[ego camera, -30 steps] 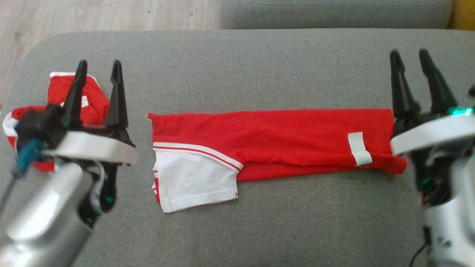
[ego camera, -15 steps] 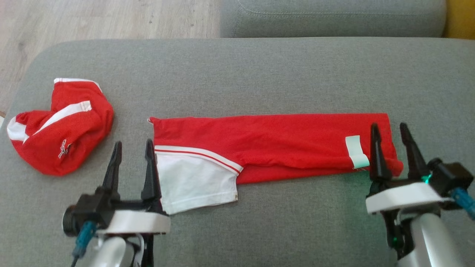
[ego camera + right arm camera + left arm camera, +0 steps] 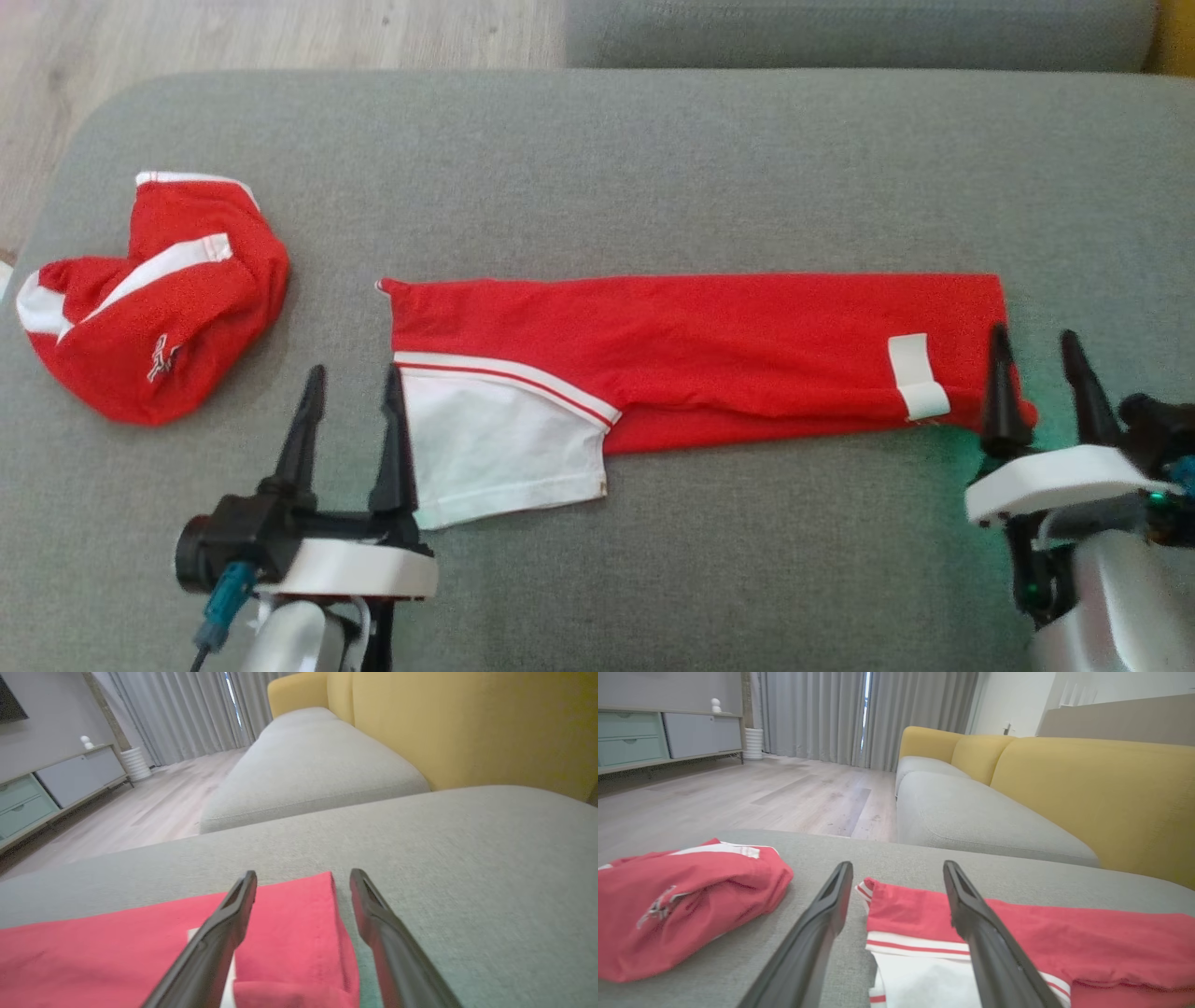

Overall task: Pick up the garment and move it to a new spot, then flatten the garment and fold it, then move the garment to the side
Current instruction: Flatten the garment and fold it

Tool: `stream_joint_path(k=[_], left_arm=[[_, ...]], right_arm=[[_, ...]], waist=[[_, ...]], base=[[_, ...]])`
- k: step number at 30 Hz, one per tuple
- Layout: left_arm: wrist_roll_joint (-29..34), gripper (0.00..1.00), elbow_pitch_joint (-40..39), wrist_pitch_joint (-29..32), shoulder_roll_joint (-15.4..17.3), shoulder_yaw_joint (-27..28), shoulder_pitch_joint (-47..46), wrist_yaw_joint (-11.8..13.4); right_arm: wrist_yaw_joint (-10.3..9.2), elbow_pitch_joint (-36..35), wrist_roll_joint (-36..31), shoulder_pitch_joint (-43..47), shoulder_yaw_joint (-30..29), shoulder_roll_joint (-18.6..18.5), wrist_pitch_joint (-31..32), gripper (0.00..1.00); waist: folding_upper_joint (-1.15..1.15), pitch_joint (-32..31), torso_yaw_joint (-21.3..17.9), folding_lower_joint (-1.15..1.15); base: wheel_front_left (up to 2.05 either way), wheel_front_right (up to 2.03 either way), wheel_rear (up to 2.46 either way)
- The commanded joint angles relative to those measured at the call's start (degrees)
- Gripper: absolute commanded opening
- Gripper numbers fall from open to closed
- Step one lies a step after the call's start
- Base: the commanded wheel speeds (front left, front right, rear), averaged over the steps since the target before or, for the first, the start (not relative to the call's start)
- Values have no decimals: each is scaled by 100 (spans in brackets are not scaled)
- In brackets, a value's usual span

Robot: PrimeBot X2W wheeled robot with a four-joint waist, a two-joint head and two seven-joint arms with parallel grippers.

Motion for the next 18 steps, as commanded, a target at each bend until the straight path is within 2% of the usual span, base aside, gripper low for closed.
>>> stream_joint_path(k=[1,11,18], left_arm=[[90,100,-97,-29,-37,237,-246,-94],[249,100,68,-29,-189,411,-420,-320],[318,100,102,-29,-221,547,-509,-393]], right_arm=[[39,67,-17,-319,-50,-18,87,100],[39,1459,293,-889,-347,-17,295,100],[39,2224,540,-1181,-38,-17,215,99]], waist=[[0,120,48,0],[0,389,156,0],[0,433,160,0]], base=[[0,0,0],[0,0,0],[0,0,0]])
